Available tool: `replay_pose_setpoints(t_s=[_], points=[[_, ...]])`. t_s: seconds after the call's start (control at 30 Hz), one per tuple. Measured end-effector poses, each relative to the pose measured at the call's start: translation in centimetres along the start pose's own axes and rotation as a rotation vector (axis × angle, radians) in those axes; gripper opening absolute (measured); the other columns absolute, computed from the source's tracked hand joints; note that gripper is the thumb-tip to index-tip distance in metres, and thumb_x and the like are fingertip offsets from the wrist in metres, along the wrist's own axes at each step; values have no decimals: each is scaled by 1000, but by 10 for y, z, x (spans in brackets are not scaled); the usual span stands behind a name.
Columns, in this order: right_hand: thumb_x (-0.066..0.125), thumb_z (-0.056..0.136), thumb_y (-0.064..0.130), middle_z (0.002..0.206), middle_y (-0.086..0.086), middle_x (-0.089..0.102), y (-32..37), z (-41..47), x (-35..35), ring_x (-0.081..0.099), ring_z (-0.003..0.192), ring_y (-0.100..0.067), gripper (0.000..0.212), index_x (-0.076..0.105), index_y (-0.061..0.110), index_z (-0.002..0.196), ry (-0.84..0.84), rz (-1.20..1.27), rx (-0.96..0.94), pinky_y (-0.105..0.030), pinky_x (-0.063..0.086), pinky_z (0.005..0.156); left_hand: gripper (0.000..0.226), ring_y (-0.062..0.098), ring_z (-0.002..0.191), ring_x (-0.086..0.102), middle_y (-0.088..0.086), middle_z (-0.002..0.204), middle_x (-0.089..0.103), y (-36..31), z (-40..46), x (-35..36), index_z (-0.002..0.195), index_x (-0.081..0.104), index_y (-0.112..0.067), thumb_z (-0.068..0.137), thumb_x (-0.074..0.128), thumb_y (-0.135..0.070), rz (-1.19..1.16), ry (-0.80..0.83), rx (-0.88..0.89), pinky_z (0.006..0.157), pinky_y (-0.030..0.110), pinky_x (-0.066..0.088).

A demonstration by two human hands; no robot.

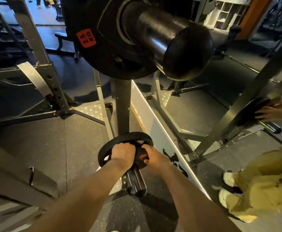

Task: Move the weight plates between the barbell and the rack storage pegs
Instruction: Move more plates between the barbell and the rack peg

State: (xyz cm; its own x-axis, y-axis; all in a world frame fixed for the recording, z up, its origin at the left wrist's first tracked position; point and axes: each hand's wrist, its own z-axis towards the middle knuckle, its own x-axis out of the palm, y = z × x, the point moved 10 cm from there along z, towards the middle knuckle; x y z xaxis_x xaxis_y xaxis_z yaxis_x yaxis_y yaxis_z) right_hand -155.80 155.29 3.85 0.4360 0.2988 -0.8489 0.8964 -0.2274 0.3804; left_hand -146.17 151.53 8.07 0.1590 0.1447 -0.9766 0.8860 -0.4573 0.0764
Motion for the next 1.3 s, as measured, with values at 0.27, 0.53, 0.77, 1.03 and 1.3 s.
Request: replay_pose_setpoints(t_s=[0.27, 0.53, 0.77, 1.03, 1.3], points=[[54, 95, 24, 124, -15, 55, 61, 8, -12, 56, 112, -33, 47, 35, 16, 138, -111, -581, -181, -40, 46, 89, 30, 21, 98, 65, 2, 109, 67, 28, -7, 17, 118, 58, -19, 90, 60, -28, -159, 25, -57, 85, 31, 54], [55, 93, 19, 128, -15, 49, 121, -7, 15, 51, 116, -34, 38, 44, 13, 129, -118, -784, -300, -42, 41, 96, 48, 23, 105, 62, 3, 118, 62, 67, -43, 76, 136, 34, -20, 94, 55, -31, -410, 126, -273, 82, 34, 51], [57, 90, 18, 123, -9, 51, 106, -16, 0, 56, 106, -31, 37, 48, 15, 126, -221, -595, -396, -40, 43, 91, 41, 22, 104, 62, 3, 116, 61, 62, -40, 69, 131, 36, -17, 95, 52, -30, -297, 98, -187, 83, 33, 51], [65, 86, 24, 120, 5, 49, 16, -10, -10, 52, 109, -15, 40, 51, 28, 123, -190, 82, -176, -35, 47, 94, 35, 25, 99, 65, 4, 109, 67, 22, -29, 19, 123, 49, -15, 95, 51, -35, -86, -70, 63, 79, 34, 50], [61, 90, 21, 110, -1, 57, 6, 5, 0, 58, 100, -21, 29, 47, 22, 116, -158, -152, -29, -34, 48, 85, 43, 24, 114, 55, 2, 121, 57, 23, -25, 25, 133, 44, -21, 96, 47, -42, -193, -166, 42, 91, 36, 45]])
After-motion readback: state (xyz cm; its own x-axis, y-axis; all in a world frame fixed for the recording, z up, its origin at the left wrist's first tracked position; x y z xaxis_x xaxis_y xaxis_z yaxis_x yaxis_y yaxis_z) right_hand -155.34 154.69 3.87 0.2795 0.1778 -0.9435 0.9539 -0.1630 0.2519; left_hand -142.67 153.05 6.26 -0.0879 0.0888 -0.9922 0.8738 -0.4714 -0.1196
